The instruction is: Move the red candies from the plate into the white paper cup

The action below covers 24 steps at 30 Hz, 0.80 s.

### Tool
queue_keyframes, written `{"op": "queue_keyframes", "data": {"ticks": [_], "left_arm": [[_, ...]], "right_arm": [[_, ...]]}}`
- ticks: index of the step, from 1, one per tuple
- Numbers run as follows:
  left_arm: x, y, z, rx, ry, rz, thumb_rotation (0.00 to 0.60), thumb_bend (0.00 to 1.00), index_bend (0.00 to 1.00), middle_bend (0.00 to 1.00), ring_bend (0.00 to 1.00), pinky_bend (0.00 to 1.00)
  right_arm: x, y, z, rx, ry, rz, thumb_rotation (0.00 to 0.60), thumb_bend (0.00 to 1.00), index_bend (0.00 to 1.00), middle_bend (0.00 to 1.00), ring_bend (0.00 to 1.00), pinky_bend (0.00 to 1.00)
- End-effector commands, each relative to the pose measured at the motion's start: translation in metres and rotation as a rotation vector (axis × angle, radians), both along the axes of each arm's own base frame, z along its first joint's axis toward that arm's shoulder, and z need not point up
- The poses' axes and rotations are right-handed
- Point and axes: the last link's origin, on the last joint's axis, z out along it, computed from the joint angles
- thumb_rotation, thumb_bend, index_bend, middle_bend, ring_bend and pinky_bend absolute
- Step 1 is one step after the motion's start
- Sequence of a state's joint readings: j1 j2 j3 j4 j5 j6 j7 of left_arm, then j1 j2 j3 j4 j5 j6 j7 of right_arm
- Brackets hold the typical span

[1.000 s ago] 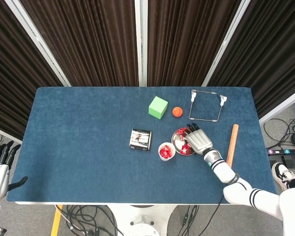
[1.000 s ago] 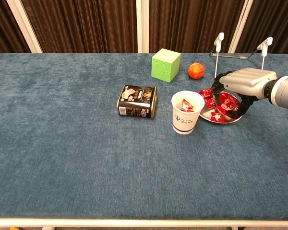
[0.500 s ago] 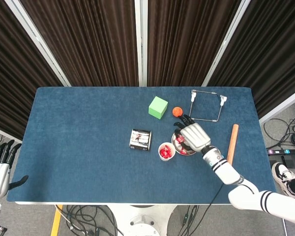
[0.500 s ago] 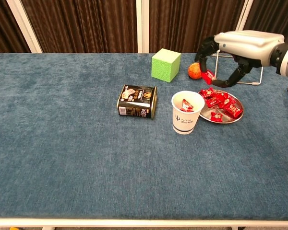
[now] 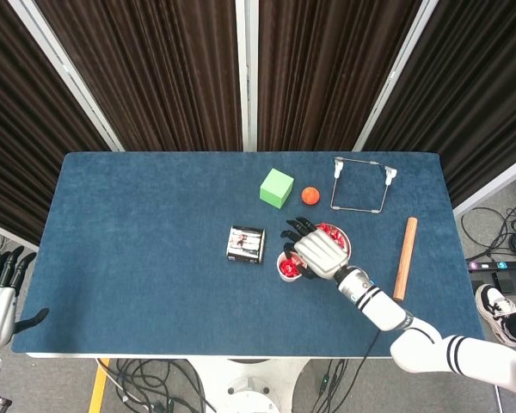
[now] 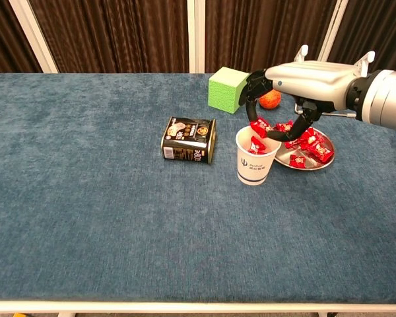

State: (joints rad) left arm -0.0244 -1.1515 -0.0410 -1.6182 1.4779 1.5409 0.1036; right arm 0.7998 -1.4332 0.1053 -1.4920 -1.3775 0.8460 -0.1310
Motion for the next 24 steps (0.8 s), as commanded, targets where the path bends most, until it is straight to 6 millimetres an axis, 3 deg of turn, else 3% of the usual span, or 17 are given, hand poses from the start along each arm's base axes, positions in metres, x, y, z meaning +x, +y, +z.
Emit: {"op": "queue_keyframes", "data": {"ticks": [1, 7, 14, 18, 24], "left_arm": [[0.000, 0.000, 0.000, 0.001, -0.002, 0.000, 0.600, 0.00, 0.16, 0.14, 0.08, 0.09], [-0.001, 0.000, 0.001, 0.005, -0.001, -0.001, 0.600, 0.00, 0.16, 0.14, 0.08, 0.09], [0.002, 0.001, 0.001, 0.007, -0.002, -0.010, 0.600, 0.00, 0.16, 0.14, 0.08, 0.09], [0.001, -0.001, 0.000, 0.003, -0.002, -0.007, 0.600, 0.00, 0.16, 0.14, 0.08, 0.09], [0.002, 0.000, 0.001, 0.005, -0.001, -0.010, 0.600, 0.00, 0.16, 0.14, 0.08, 0.09]], "right_arm": [[-0.002, 0.000, 0.001, -0.005, 0.004, -0.006, 0.600, 0.27, 0.34, 0.19, 0.00, 0.00], [-0.010, -0.012, 0.019, -0.067, -0.031, -0.067, 0.600, 0.10, 0.29, 0.19, 0.00, 0.00], [-0.042, -0.035, 0.025, -0.136, 0.094, -0.154, 0.600, 0.20, 0.37, 0.20, 0.00, 0.00], [-0.063, -0.041, 0.015, -0.142, 0.187, -0.199, 0.600, 0.21, 0.38, 0.19, 0.00, 0.00], [-0.073, -0.049, -0.002, -0.151, 0.245, -0.222, 0.600, 0.23, 0.38, 0.19, 0.00, 0.00]]}}
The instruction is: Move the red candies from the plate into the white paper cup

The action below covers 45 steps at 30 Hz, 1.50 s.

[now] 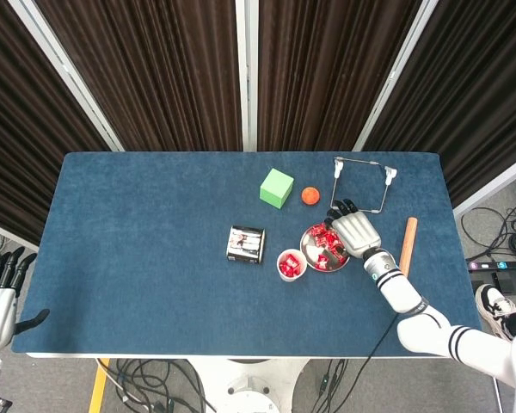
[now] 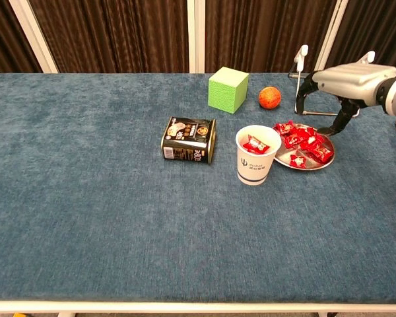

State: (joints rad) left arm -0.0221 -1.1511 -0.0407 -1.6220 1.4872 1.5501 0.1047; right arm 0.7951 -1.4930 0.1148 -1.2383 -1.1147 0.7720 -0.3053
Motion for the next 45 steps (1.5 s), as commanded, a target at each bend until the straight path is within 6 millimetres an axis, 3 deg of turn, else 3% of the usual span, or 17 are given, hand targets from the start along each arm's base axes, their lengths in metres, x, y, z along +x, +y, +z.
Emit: {"op": "queue_keyframes", "data": {"ticks": [1, 10, 20, 28, 33, 37, 41, 45], "left_arm": [[0.000, 0.000, 0.000, 0.000, 0.000, 0.001, 0.600, 0.00, 0.16, 0.14, 0.08, 0.09], [-0.002, -0.001, 0.000, 0.001, -0.001, 0.009, 0.600, 0.00, 0.16, 0.14, 0.08, 0.09], [-0.005, -0.002, -0.001, -0.001, -0.006, 0.017, 0.600, 0.00, 0.16, 0.14, 0.08, 0.09], [-0.007, -0.002, 0.000, 0.002, -0.004, 0.021, 0.600, 0.00, 0.16, 0.14, 0.08, 0.09], [-0.007, -0.003, 0.000, 0.003, -0.008, 0.017, 0.600, 0.00, 0.16, 0.14, 0.08, 0.09], [-0.007, -0.003, 0.000, 0.006, -0.008, 0.017, 0.600, 0.00, 0.16, 0.14, 0.08, 0.09], [-0.006, -0.003, 0.001, 0.009, -0.005, 0.010, 0.600, 0.00, 0.16, 0.14, 0.08, 0.09], [-0.004, -0.003, 0.002, 0.010, -0.003, 0.004, 0.600, 0.00, 0.16, 0.14, 0.08, 0.09]], "right_arm": [[-0.003, -0.003, -0.013, 0.010, 0.023, -0.018, 0.600, 0.24, 0.38, 0.19, 0.00, 0.00], [0.002, -0.015, -0.036, 0.022, 0.055, -0.023, 0.600, 0.27, 0.40, 0.19, 0.00, 0.00], [0.003, -0.017, -0.050, 0.033, 0.083, -0.018, 0.600, 0.29, 0.44, 0.19, 0.00, 0.00], [0.005, -0.015, -0.054, 0.026, 0.094, 0.003, 0.600, 0.34, 0.55, 0.22, 0.00, 0.00], [0.007, -0.013, -0.042, 0.000, 0.063, 0.017, 0.600, 0.36, 0.57, 0.22, 0.00, 0.00], [0.017, -0.010, -0.021, -0.033, -0.005, 0.047, 0.600, 0.36, 0.58, 0.22, 0.00, 0.00], [0.040, 0.002, 0.005, -0.048, -0.112, 0.110, 0.600, 0.36, 0.58, 0.22, 0.00, 0.00], [0.063, 0.021, 0.019, -0.003, -0.215, 0.160, 0.600, 0.36, 0.58, 0.22, 0.00, 0.00]]}}
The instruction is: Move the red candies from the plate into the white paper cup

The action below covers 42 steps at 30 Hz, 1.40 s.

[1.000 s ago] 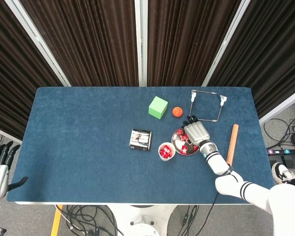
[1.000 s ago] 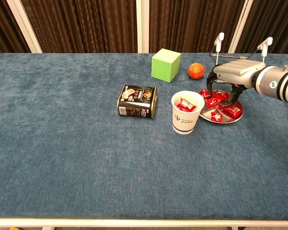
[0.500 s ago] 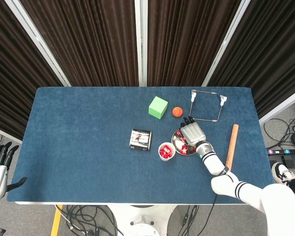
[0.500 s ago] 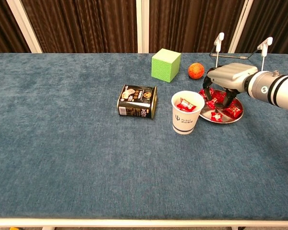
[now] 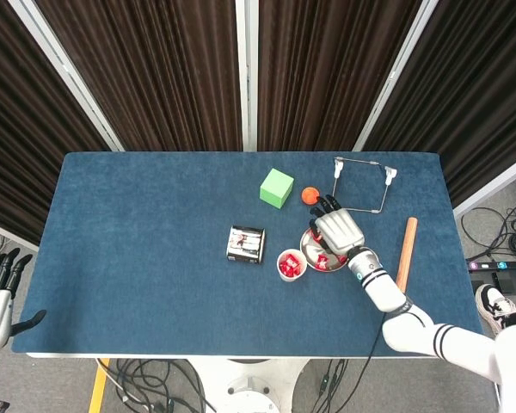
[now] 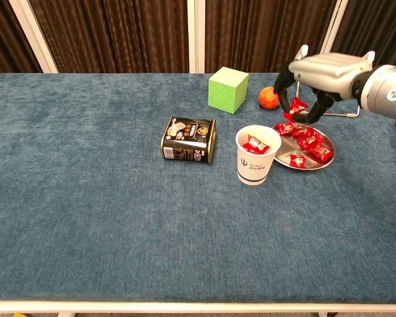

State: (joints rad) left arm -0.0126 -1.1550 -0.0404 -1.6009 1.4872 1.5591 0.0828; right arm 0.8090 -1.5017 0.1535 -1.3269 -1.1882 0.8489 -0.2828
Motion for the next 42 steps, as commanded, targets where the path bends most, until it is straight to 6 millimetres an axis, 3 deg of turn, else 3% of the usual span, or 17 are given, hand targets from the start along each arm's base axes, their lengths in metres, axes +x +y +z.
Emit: {"op": "queue_keyframes", "data": {"ticks": [1, 15, 20, 23, 30, 35, 42], "left_arm": [[0.002, 0.001, 0.001, 0.001, 0.001, -0.004, 0.600, 0.00, 0.16, 0.14, 0.08, 0.09], [0.001, -0.003, -0.001, 0.000, -0.004, 0.002, 0.600, 0.00, 0.16, 0.14, 0.08, 0.09], [-0.002, -0.004, -0.001, 0.003, -0.004, 0.009, 0.600, 0.00, 0.16, 0.14, 0.08, 0.09], [-0.002, -0.004, -0.001, 0.004, -0.004, 0.007, 0.600, 0.00, 0.16, 0.14, 0.08, 0.09], [-0.002, -0.004, -0.001, 0.002, -0.005, 0.007, 0.600, 0.00, 0.16, 0.14, 0.08, 0.09], [0.000, -0.003, -0.001, 0.001, -0.003, 0.004, 0.600, 0.00, 0.16, 0.14, 0.08, 0.09], [0.000, -0.003, 0.000, 0.001, 0.005, 0.009, 0.600, 0.00, 0.16, 0.14, 0.08, 0.09]], "right_arm": [[0.025, 0.018, 0.024, 0.035, -0.119, 0.062, 0.600, 0.36, 0.58, 0.22, 0.00, 0.00], [0.034, 0.040, -0.006, 0.169, -0.110, 0.080, 0.600, 0.36, 0.47, 0.20, 0.00, 0.00], [0.031, 0.038, -0.002, 0.148, -0.114, 0.075, 0.600, 0.30, 0.30, 0.19, 0.00, 0.00], [0.025, 0.031, 0.008, 0.107, -0.117, 0.060, 0.600, 0.24, 0.27, 0.19, 0.00, 0.00], [-0.006, 0.015, 0.021, 0.051, -0.064, -0.034, 0.600, 0.23, 0.33, 0.19, 0.00, 0.00], [-0.025, 0.015, 0.004, 0.099, 0.040, -0.050, 0.600, 0.25, 0.37, 0.18, 0.00, 0.00], [-0.034, 0.020, -0.018, 0.138, 0.129, 0.000, 0.600, 0.28, 0.41, 0.17, 0.00, 0.00]]}}
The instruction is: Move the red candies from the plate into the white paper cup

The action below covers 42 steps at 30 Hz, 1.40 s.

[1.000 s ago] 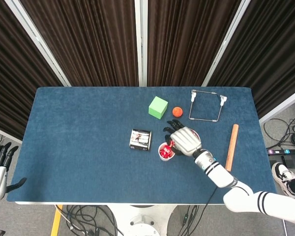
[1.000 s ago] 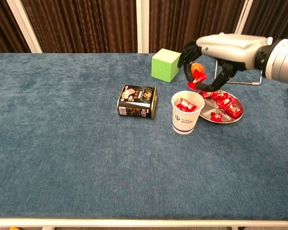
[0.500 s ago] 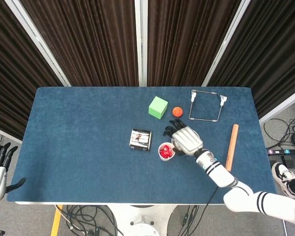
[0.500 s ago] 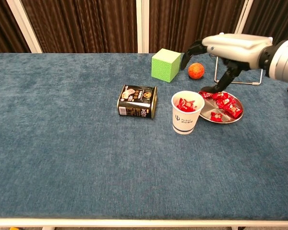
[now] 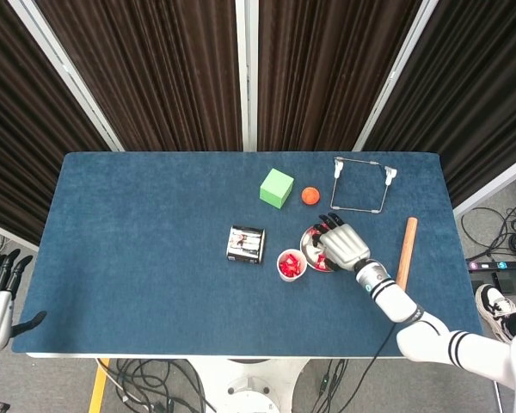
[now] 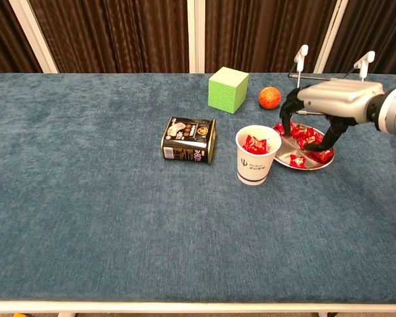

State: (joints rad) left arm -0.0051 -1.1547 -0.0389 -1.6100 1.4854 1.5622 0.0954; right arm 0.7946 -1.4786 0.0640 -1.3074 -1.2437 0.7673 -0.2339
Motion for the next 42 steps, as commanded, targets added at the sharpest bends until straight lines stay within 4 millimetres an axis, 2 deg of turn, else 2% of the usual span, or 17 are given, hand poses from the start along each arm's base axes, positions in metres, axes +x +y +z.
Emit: {"op": "queue_keyframes", "data": {"ticks": [1, 19, 29, 35, 42], "left_arm": [[0.000, 0.000, 0.000, -0.002, 0.002, 0.001, 0.600, 0.00, 0.16, 0.14, 0.08, 0.09], [0.001, 0.002, -0.002, -0.011, -0.002, 0.005, 0.600, 0.00, 0.16, 0.14, 0.08, 0.09], [-0.001, 0.002, -0.002, -0.010, -0.004, 0.008, 0.600, 0.00, 0.16, 0.14, 0.08, 0.09], [-0.001, 0.001, -0.002, -0.009, -0.003, 0.005, 0.600, 0.00, 0.16, 0.14, 0.08, 0.09], [0.001, 0.002, -0.003, -0.010, -0.004, 0.002, 0.600, 0.00, 0.16, 0.14, 0.08, 0.09]], "right_arm": [[-0.004, 0.002, -0.010, 0.022, 0.038, 0.023, 0.600, 0.28, 0.41, 0.17, 0.00, 0.00], [-0.016, 0.001, -0.026, 0.036, 0.083, 0.028, 0.600, 0.30, 0.43, 0.17, 0.00, 0.00], [-0.020, -0.003, -0.028, 0.022, 0.087, 0.009, 0.600, 0.36, 0.53, 0.18, 0.00, 0.00], [-0.011, -0.011, -0.009, -0.042, 0.014, 0.004, 0.600, 0.37, 0.53, 0.18, 0.00, 0.00], [0.025, -0.008, 0.022, -0.103, -0.141, 0.073, 0.600, 0.37, 0.53, 0.19, 0.00, 0.00]]}}
